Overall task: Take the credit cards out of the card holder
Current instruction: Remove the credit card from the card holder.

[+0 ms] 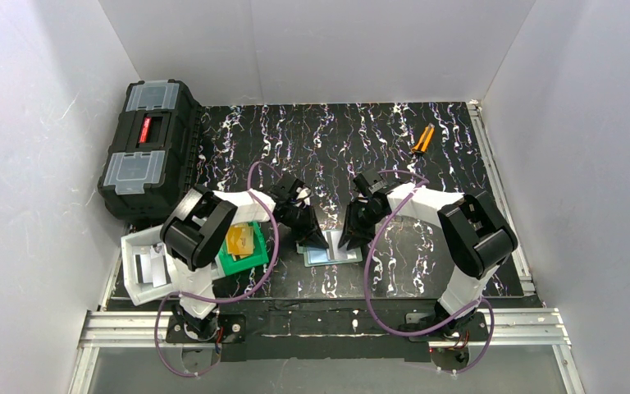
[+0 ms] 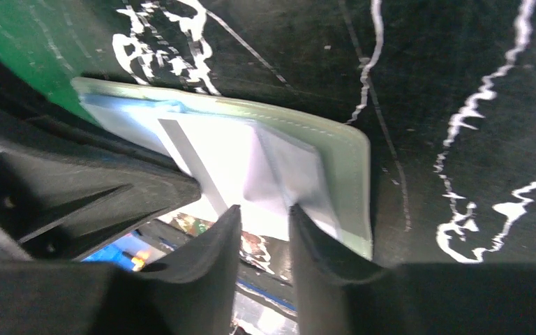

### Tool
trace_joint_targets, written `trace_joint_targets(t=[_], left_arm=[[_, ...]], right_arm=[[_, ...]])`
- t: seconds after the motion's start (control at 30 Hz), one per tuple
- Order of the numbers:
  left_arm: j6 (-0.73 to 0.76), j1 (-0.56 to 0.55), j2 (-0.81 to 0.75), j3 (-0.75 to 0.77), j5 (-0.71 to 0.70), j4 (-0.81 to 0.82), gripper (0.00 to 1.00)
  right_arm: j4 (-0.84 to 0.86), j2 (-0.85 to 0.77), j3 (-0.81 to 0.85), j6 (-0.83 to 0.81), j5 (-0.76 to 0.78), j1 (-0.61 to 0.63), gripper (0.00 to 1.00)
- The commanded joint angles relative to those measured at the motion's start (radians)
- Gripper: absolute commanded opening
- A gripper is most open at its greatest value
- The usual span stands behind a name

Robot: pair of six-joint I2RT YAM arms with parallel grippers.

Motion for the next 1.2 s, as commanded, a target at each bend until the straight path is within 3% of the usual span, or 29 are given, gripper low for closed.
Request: trace_joint_targets(t=[0.0, 0.13, 0.53, 0.67, 0.77, 0.83, 1.17], left_arm=[[-0.072, 0.032, 0.006, -0.071, 0.056, 0.094, 0.0], [-0.102, 0.052, -0.02, -0.106, 0.089, 0.177, 0.0], [-0.239, 0.07, -0.075, -0.181, 0.142, 0.388, 0.0], [-0.184, 0.071, -0.096, -0.162, 0.114, 0.3, 0.0], [-0.009, 0.071, -0.111, -0.069, -0.006, -0.016, 0.0], [0.069, 0.071, -0.116, -0.029, -0.081, -0.137, 0.0], [0.078, 0.071, -0.131, -0.022, -0.082, -0.138, 0.0]], right_arm=[[0.007, 0.039, -0.004, -0.009, 0.036, 0.003, 0.46], [0.05, 0.026, -0.031, 0.001, -0.005, -0.013, 0.58], [0.315, -0.03, -0.196, 0.095, -0.28, -0.142, 0.58], [0.299, -0.051, -0.203, 0.086, -0.255, -0.152, 0.54], [0.29, -0.059, -0.2, 0.08, -0.238, -0.152, 0.53], [0.282, -0.052, -0.192, 0.075, -0.233, -0.152, 0.53], [0.236, -0.078, -0.164, 0.056, -0.207, -0.151, 0.54]])
